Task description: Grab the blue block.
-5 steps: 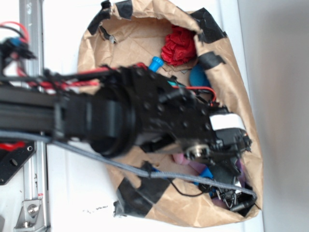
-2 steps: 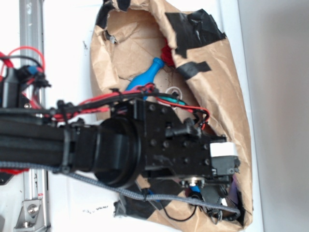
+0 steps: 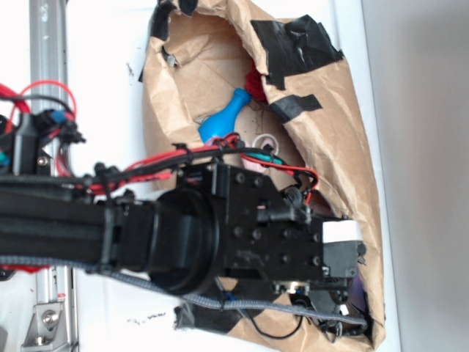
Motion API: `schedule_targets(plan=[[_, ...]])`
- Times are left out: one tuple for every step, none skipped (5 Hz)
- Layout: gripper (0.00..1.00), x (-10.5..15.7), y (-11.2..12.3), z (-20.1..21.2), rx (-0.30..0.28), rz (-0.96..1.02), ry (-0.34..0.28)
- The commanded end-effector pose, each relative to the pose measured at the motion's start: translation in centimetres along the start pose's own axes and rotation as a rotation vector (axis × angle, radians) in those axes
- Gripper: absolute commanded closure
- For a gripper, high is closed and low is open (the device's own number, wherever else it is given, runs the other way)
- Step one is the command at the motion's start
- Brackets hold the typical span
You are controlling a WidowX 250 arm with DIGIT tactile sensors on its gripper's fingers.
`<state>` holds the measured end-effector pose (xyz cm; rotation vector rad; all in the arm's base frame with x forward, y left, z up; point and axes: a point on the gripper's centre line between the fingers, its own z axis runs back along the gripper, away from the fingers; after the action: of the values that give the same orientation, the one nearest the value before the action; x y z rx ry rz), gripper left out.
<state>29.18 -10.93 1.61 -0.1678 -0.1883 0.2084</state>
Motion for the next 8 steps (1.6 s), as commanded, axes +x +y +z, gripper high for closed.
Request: schedule_targets(plan=[[0.0, 0.0, 2.7, 3.2, 0.03, 0.122, -0.018], [0.0, -0.4, 3.9, 4.7, 0.049, 0.156, -0.027], [0.0, -0.2, 4.1, 4.3, 0.054, 0.165, -0.003], [0.0, 0.7, 2.8, 3.8, 0.001, 0.15, -0.026], [0.0, 1.9, 1.2, 3.8, -0.09, 0.149, -0.046], [0.0, 2.2, 0.3, 4.2, -0.116, 0.14, -0.055], [0.0, 2.7, -0.2, 4.0, -0.135, 0.176, -0.083], [0.0, 3.7, -0.6, 0.9, -0.076, 0.171, -0.036]])
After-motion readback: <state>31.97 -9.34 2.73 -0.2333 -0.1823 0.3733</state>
